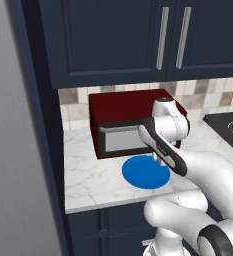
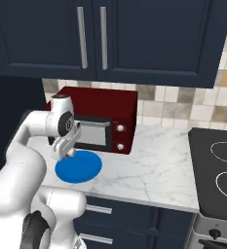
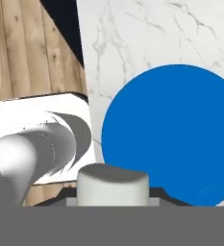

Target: Pick up the marshmallow and place it in the cup of hot chocolate on the dining counter.

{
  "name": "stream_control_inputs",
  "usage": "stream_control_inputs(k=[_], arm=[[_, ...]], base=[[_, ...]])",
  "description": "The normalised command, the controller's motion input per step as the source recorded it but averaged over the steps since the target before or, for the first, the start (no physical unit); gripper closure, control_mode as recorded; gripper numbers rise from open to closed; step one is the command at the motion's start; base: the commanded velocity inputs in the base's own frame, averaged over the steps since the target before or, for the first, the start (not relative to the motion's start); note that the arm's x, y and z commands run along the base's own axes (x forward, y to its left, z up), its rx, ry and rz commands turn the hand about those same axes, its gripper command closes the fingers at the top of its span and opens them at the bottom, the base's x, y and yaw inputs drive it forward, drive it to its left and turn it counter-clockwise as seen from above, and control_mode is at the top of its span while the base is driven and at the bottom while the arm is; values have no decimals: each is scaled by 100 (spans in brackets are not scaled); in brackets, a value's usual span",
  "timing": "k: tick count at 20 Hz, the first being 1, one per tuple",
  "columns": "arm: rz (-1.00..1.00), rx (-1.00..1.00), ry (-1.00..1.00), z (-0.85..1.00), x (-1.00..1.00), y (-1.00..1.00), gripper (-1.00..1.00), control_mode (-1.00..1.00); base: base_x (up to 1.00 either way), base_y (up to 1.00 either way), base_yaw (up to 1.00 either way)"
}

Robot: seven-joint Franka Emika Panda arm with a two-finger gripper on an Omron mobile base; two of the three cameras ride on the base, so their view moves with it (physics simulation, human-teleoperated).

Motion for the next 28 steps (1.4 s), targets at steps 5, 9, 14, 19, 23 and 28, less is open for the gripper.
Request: stream_control_inputs(k=[5,9,14,19,23,28], arm=[[-16,13,0,95,-53,0,100,-100],[-9,28,-6,89,-35,0,100,-100],[0,41,-12,59,-55,0,100,-100],[0,39,-27,8,-52,0,100,-100],[-6,41,-14,0,-25,0,100,-100],[-3,51,2,13,-3,0,100,-100]], base=[[0,0,0],[0,0,0],[0,0,0],[0,0,0],[0,0,0],[0,0,0]])
